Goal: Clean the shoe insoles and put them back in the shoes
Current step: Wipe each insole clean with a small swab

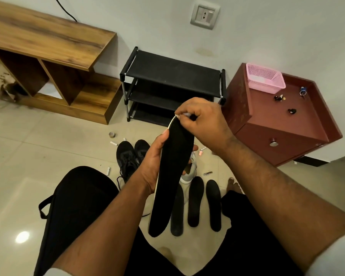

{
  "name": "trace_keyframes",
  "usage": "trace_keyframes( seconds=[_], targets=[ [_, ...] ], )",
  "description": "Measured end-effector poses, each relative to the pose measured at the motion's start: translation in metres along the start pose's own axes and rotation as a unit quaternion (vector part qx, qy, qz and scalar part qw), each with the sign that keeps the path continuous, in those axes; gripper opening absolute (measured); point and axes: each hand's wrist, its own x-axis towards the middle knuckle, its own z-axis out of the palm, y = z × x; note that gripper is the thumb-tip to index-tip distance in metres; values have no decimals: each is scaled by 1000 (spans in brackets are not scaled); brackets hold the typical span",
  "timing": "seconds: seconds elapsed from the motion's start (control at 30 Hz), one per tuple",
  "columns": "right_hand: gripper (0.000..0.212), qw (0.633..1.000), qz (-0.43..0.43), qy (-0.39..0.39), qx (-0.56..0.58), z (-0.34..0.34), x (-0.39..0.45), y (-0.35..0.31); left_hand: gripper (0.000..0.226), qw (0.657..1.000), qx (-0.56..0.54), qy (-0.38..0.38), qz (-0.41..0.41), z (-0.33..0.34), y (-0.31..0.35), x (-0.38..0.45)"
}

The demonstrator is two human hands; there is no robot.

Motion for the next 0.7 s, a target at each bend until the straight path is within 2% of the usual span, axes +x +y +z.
trace_keyframes(
  seconds=[0.1,0.2,0.27,0.37,0.53,0.7],
  targets=[
    [12,998,-38,-38,-34,0,-1,1,56,1000,13,7,3,1,0,-1],
    [11,999,2,-5,-33,-3,1,9,71,1000,2,3,-2,1,-1,0],
    [11,999,-31,9,-37,-2,-1,7,66,1000,-3,8,9,-1,-2,0],
    [13,993,-95,-32,-60,4,-6,-1,57,1000,-5,23,11,-1,-1,-2],
    [12,997,-43,12,-59,2,0,9,73,998,-54,8,-16,2,-3,-1],
    [14,991,-118,-32,-50,14,-12,-11,62,999,-40,27,8,-1,-4,-1]
  ],
)
